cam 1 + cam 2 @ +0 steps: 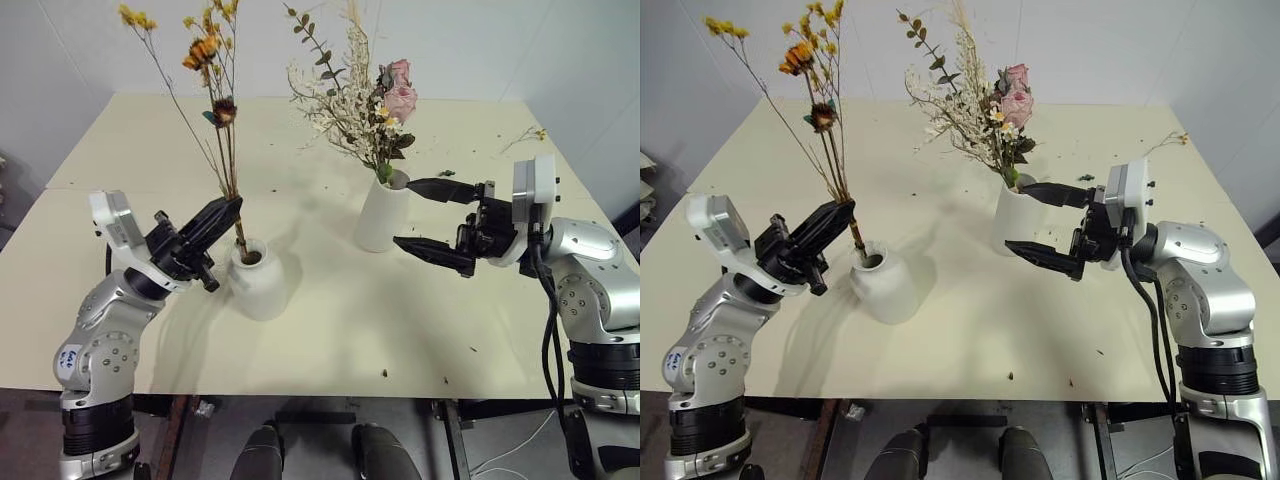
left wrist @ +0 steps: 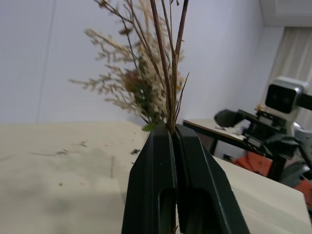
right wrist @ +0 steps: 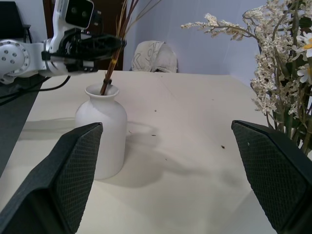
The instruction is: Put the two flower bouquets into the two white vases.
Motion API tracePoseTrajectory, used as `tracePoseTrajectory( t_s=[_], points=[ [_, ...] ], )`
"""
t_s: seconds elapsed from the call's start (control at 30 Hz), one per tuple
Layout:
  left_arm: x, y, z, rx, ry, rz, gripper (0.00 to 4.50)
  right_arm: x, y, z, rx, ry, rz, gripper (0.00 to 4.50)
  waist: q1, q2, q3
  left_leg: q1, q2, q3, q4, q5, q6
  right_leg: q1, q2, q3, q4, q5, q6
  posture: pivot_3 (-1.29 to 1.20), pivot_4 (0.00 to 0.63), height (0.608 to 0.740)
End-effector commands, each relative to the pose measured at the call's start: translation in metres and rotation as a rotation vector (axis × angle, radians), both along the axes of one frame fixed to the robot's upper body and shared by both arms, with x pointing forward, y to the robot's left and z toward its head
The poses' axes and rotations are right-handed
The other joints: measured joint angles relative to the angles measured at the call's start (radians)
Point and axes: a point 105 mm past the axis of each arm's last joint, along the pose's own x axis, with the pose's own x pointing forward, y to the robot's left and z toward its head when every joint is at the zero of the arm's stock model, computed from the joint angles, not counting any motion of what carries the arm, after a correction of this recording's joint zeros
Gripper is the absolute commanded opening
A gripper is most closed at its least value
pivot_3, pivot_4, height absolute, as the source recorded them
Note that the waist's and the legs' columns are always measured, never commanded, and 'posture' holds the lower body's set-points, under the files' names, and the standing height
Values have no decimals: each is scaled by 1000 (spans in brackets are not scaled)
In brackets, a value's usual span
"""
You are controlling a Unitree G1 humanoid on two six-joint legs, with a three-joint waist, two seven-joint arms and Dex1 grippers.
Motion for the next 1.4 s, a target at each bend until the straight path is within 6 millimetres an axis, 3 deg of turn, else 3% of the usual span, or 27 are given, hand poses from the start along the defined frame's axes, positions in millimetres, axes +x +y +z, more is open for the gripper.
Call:
tracePoseTrajectory(
  t_s=[0.03,0.37,0.47,0.63,0.87,1.07,1.2,1.4],
  points=[
    [-6,-2,-3,-4,-24,-5,13,-3,1,15,14,-66,9,4500,-1,0,0,0,0,0,0,0,0,0,0,0,0,0,0,0,150,740],
    [-9,3,-18,36,4,18,13,-2,1,16,19,-66,9,4500,-1,0,0,0,0,0,-1,0,0,0,0,0,-1,0,0,0,150,740],
    [-13,5,-22,73,23,14,655,-1,1,16,25,-67,9,4500,-2,0,0,0,0,0,-1,0,0,0,0,0,-1,0,0,0,150,740],
    [-20,16,-22,135,19,31,2179,0,1,15,30,-69,8,4500,-2,0,0,0,1,0,-1,0,0,0,0,0,-1,0,-1,0,150,740],
    [-24,43,-4,340,-53,80,4378,6,0,11,41,-67,-2,4500,-2,0,0,0,1,0,-3,0,0,-1,0,0,-2,0,-2,0,150,740],
    [-31,63,9,499,-61,47,4474,11,-6,6,-3,-71,-12,4500,-3,1,0,0,1,1,-6,0,0,-1,0,0,-5,0,-2,0,150,740],
    [-32,71,4,592,-50,17,4474,11,-18,0,-46,-72,-29,4500,-4,2,1,0,2,2,-10,0,0,-2,1,0,-7,-1,-2,0,150,740],
    [-8,88,9,646,-85,-5,4474,5,-43,1,-119,-114,-115,4500,4,2,1,0,2,2,-14,0,0,-3,0,-1,-9,-1,-3,0,150,740]
  ],
)
